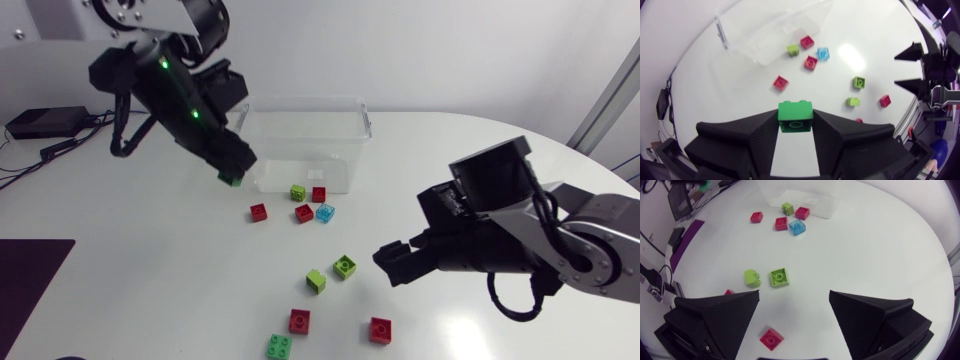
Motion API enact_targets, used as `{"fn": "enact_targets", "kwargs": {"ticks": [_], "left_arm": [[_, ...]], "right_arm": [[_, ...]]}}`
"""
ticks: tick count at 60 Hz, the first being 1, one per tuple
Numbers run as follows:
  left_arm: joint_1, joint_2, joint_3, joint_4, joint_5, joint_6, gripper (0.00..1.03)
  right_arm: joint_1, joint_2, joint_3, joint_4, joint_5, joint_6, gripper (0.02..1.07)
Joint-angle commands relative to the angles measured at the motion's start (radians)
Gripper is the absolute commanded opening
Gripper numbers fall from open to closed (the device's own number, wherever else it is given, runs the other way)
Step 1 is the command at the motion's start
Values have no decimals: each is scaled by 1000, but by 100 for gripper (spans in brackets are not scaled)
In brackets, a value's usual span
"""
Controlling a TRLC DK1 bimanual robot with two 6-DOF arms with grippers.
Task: Place the duplo bricks in the container
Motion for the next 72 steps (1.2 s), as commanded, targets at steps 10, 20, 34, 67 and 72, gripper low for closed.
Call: {"fn": "enact_targets", "kwargs": {"ticks": [10,20,34,67,72], "left_arm": [[54,40,112,191,47,42,30],[88,129,169,315,129,50,30],[126,282,315,409,210,63,31],[160,517,481,489,287,117,64],[163,523,493,499,300,122,80]], "right_arm": [[-25,65,70,-63,-183,-117,103],[-15,131,98,-117,-177,-193,103],[-12,111,64,-154,-174,-417,101],[121,198,-31,-189,-149,-606,100],[124,214,-38,-180,-141,-621,100]]}}
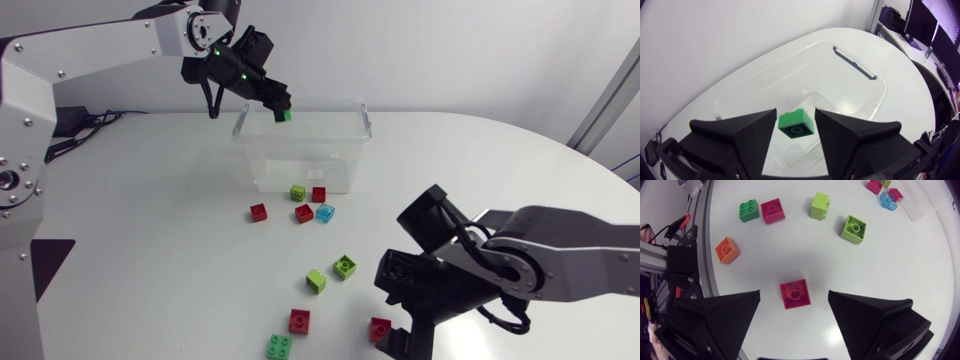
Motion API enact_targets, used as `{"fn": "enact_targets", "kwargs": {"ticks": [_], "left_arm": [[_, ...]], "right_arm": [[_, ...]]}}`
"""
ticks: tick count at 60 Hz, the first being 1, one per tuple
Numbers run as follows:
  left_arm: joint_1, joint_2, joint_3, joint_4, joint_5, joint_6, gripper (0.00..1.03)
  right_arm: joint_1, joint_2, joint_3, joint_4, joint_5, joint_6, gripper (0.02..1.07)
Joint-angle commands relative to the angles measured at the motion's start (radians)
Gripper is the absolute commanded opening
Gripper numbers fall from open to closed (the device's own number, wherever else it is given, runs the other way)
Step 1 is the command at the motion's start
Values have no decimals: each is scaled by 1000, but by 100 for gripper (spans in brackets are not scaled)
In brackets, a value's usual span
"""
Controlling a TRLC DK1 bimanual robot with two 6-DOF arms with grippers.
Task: Place the duplo bricks in the container
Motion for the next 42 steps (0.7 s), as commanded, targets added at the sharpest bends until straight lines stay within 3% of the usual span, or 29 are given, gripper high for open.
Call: {"fn": "enact_targets", "kwargs": {"ticks": [1,8,16,22,28,34,42], "left_arm": [[13,25,53,20,19,27,81],[14,16,65,20,30,34,92],[14,-28,61,22,33,33,92],[17,-91,32,22,33,34,92],[17,-198,-59,22,33,53,92],[13,-301,-180,22,37,103,92],[8,-415,-318,39,40,148,92]], "right_arm": [[10,26,-33,13,9,-36,100],[38,51,-47,41,41,-42,100],[75,105,-56,93,97,-42,100],[85,137,-65,132,132,-42,94],[87,137,-80,155,146,-42,82],[87,120,-91,173,146,-42,54],[91,111,-96,179,143,-42,44]]}}
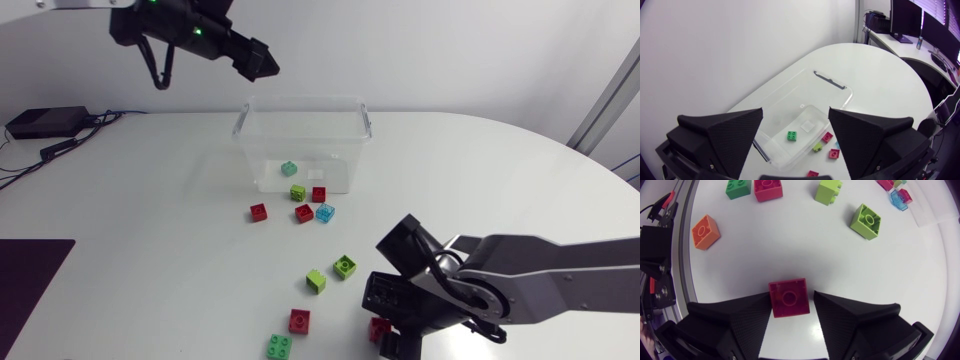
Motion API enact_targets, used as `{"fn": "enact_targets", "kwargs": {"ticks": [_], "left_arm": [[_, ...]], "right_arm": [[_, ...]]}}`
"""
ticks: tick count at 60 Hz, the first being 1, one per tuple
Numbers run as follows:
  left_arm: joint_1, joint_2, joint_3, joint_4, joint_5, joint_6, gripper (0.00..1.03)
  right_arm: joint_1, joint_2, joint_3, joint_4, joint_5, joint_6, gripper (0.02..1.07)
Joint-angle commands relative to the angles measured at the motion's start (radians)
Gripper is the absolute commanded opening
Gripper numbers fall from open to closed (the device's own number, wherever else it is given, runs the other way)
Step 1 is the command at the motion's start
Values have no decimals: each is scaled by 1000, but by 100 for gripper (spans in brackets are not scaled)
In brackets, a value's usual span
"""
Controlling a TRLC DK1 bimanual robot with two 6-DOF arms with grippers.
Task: Place the duplo bricks in the container
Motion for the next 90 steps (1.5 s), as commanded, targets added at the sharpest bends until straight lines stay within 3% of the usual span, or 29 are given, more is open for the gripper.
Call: {"fn": "enact_targets", "kwargs": {"ticks": [1,20,46,79,90], "left_arm": [[1,-62,-96,19,12,44,92],[-2,-212,-231,19,39,64,91],[-120,-419,-653,-147,56,314,89],[-295,-439,-1009,-147,56,472,84],[-338,-444,-1081,-81,56,475,84]], "right_arm": [[16,-6,-29,3,7,-15,41],[13,-124,-4,-48,30,9,35],[-108,-254,123,-121,30,16,35],[-274,-147,452,-118,6,60,35],[-286,-98,528,-120,-7,75,36]]}}
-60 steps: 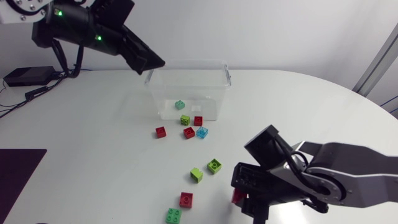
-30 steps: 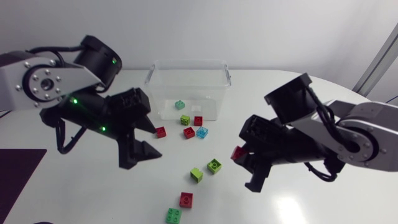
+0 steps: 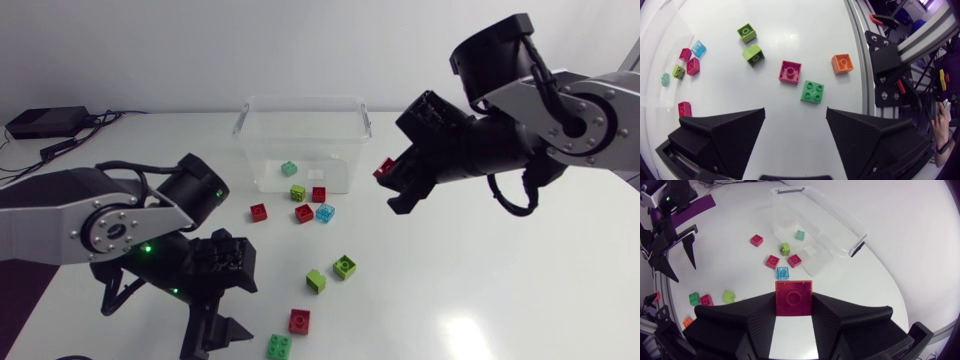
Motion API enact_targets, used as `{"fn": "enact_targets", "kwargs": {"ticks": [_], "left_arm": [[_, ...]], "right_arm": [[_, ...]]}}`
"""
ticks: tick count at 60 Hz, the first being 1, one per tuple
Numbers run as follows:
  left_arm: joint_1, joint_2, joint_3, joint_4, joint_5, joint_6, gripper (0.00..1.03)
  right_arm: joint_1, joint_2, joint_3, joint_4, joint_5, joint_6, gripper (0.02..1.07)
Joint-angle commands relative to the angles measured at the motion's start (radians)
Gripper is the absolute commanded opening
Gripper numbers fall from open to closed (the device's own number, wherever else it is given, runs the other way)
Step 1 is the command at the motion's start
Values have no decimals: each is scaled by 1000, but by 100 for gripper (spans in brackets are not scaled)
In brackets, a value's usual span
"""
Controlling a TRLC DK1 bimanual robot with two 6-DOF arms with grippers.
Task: Place the duplo bricks in the container
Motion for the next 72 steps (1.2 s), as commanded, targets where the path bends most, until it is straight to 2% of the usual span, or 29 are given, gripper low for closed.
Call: {"fn": "enact_targets", "kwargs": {"ticks": [1,21,27,55,64,72], "left_arm": [[-32,-17,-47,35,6,24,84],[-160,36,-133,188,-20,-12,84],[-164,47,-140,202,-20,-12,81],[-174,133,-160,282,-20,12,81],[-189,147,-177,300,-20,12,73],[-194,165,-196,329,-16,6,59]], "right_arm": [[-7,37,49,-12,-6,24,36],[-32,185,255,2,-5,61,36],[-50,232,315,8,-5,70,36],[-67,386,480,28,-8,86,36],[-70,447,549,31,-6,93,36],[-70,513,609,31,-8,93,36]]}}
